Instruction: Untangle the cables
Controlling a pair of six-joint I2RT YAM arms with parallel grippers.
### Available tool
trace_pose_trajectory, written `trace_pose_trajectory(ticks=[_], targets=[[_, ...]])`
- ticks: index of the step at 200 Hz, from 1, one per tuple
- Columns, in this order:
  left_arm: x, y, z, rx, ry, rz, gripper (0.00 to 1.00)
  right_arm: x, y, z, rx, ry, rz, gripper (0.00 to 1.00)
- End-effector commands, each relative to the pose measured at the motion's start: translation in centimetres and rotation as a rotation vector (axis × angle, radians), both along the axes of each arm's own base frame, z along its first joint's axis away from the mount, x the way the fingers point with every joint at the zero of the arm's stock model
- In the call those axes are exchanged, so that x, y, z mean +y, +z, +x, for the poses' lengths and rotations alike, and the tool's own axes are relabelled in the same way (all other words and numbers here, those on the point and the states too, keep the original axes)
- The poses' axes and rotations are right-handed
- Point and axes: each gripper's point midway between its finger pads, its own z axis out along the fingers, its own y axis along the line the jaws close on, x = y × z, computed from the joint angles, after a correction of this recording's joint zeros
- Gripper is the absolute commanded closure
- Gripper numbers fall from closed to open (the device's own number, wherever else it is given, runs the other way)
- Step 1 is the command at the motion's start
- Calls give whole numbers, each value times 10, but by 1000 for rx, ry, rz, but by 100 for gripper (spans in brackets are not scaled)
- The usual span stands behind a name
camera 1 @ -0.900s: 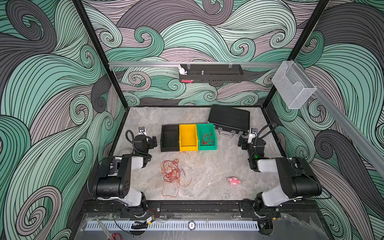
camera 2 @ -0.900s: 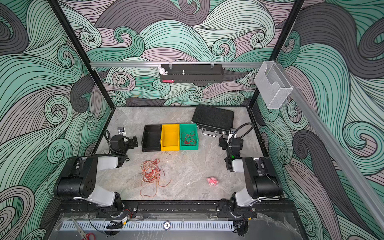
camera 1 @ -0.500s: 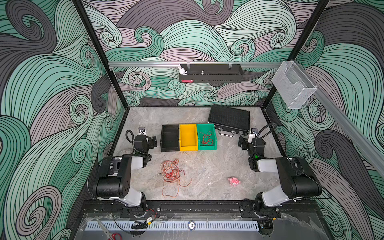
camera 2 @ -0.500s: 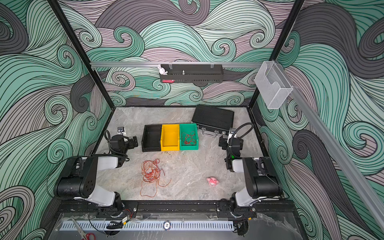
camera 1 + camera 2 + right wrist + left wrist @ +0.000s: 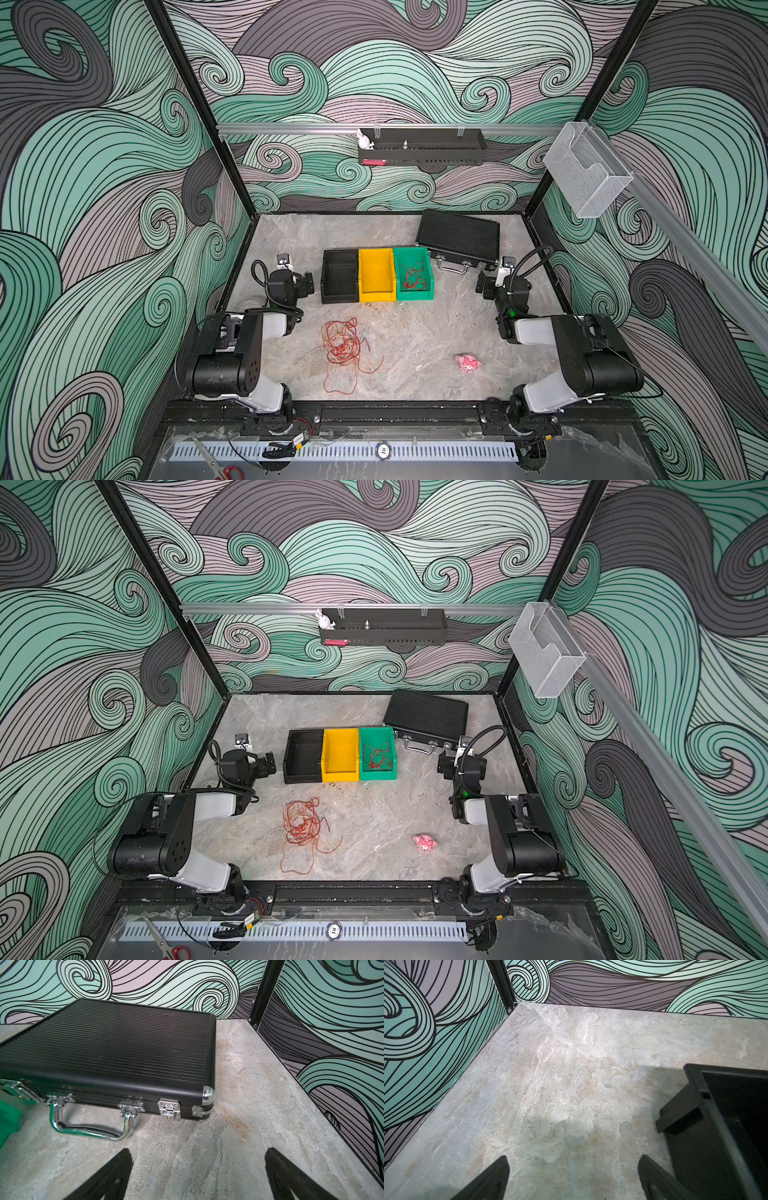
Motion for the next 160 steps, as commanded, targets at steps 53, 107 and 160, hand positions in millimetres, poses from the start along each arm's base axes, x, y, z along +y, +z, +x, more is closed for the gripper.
trace_pose_trajectory(ticks=[53, 107, 160], targets=[[2, 2, 2, -4, 6, -9, 1, 2, 4, 2, -17, 6, 10, 1], [2, 2, 2, -6, 6, -9, 2, -1, 6, 1, -24, -1, 12, 1], [0, 34, 9, 120, 2, -32, 11, -7, 29, -2, 3, -61, -3, 1]])
